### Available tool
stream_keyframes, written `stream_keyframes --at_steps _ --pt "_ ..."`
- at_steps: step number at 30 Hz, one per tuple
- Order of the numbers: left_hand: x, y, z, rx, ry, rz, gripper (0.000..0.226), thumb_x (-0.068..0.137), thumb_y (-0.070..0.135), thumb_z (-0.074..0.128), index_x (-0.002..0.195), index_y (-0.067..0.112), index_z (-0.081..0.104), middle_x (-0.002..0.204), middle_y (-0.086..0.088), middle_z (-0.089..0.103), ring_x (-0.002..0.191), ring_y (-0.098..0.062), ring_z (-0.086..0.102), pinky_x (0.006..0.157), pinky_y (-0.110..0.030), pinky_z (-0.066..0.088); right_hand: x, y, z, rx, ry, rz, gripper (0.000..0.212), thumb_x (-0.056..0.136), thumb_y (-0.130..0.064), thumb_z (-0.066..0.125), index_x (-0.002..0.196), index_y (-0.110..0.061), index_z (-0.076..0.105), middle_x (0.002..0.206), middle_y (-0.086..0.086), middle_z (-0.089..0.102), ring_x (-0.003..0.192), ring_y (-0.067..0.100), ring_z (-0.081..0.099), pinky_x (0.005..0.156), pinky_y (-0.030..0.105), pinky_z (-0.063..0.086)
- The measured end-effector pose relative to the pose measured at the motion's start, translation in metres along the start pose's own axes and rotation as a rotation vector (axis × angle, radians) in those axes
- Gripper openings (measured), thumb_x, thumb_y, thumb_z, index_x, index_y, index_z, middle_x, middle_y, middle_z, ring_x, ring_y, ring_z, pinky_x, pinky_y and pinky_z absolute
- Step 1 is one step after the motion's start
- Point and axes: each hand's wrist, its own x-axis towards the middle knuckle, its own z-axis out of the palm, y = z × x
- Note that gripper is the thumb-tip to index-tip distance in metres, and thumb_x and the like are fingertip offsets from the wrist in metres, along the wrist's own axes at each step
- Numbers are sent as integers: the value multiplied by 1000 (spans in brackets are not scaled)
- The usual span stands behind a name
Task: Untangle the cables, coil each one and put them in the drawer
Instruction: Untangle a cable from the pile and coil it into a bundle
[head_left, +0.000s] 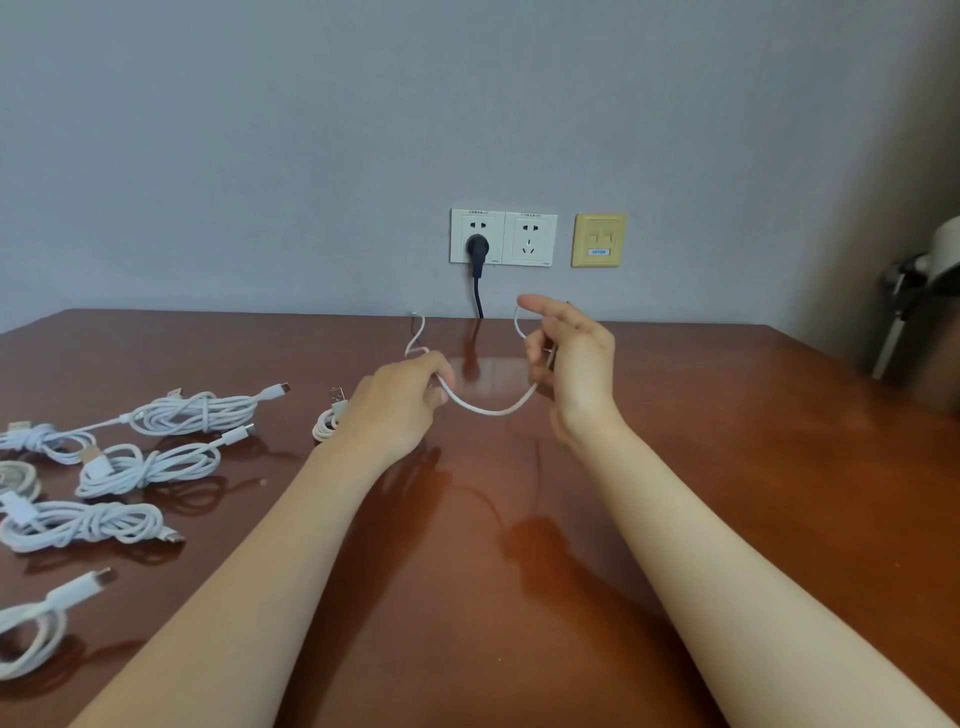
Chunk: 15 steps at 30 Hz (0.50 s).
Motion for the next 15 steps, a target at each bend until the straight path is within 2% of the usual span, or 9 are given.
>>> stream_keyframes --at_steps 2,4,6,7,9,11,13,14,15 --pt "0 2 -1 4 38 82 15 94 8 48 94 20 57 82 6 50 92 -25 56 69 -28 32 3 2 -3 -222 59 73 36 85 0 35 75 -18 64 37 -7 46 32 4 33 41 18 26" --pt "-1 3 0 61 -11 206 17 94 7 47 92 19 59 88 3 52 92 -21 52 70 -26 30 3 4 -4 -489 -23 199 31 85 -9 42 65 -20 61 42 -6 52 39 7 38 46 22 26" --pt "-3 7 1 61 -84 328 19 92 5 48 88 19 60 92 2 55 95 -19 51 77 -26 33 3 11 -4 -681 -141 303 32 89 -27 46 61 -19 58 51 -3 54 46 10 38 48 24 26" --pt "-4 12 2 36 -107 385 18 90 4 50 87 18 61 92 4 56 96 -16 51 81 -25 35 2 14 -3 -699 -172 332 36 90 -35 46 60 -19 58 51 -3 54 49 11 39 50 25 27" --pt "-5 24 6 -9 -119 465 17 88 3 52 86 16 62 89 11 54 93 -10 49 84 -22 36 2 20 -3 -558 -194 396 36 90 -44 48 65 -20 57 49 -4 51 51 12 40 52 25 29" --pt "-6 29 9 4 -150 452 18 87 6 52 86 19 63 88 14 53 94 -10 50 87 -27 40 2 23 -3 -407 -183 404 29 91 -37 51 71 -19 60 56 0 54 55 16 47 56 28 39" --pt "-6 26 10 78 -184 438 19 89 8 51 90 23 64 92 13 55 99 -12 51 88 -34 42 8 26 -5 -489 -141 337 30 92 -24 50 66 -15 60 56 2 58 65 22 55 69 37 48" --pt "-7 23 10 100 -185 431 23 90 8 49 95 25 64 95 12 56 101 -13 52 88 -33 41 10 27 -6 -586 -130 305 32 91 -21 47 63 -15 60 57 1 59 68 23 55 72 38 48" --pt "-7 20 8 94 -165 414 28 90 6 47 100 26 63 99 12 58 102 -13 53 88 -31 41 10 27 -6 -687 -128 271 32 91 -21 44 66 -16 63 65 3 63 74 25 56 72 36 46"
